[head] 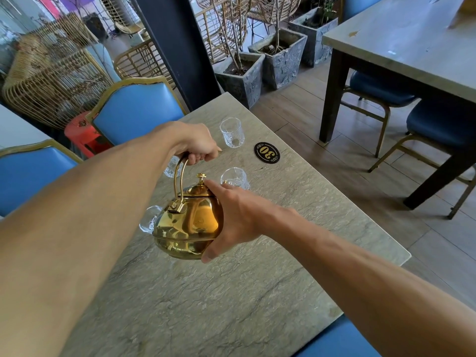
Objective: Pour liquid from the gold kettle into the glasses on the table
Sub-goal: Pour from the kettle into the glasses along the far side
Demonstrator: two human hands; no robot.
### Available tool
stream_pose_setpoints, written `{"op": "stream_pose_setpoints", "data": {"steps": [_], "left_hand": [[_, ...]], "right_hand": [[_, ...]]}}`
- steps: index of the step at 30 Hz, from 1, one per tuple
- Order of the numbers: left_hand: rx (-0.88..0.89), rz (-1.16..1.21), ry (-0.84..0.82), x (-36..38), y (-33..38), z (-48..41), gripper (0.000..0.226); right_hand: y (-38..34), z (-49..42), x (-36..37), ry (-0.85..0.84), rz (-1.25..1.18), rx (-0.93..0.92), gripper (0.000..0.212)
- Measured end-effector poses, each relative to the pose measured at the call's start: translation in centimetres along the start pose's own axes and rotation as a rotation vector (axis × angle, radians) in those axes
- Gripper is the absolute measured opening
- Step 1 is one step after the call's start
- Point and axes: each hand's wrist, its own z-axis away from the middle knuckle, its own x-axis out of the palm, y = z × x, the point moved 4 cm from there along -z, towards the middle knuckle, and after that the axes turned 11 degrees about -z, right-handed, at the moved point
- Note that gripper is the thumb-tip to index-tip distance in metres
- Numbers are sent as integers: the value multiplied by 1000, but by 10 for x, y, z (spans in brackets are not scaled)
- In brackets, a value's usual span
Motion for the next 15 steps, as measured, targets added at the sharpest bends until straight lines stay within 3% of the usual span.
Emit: {"op": "stream_pose_setpoints", "data": {"steps": [15], "left_hand": [[-14, -7, -11, -2, 1, -4, 36]], "right_hand": [[-3, -2, -6, -14, -13, -1, 137]]}}
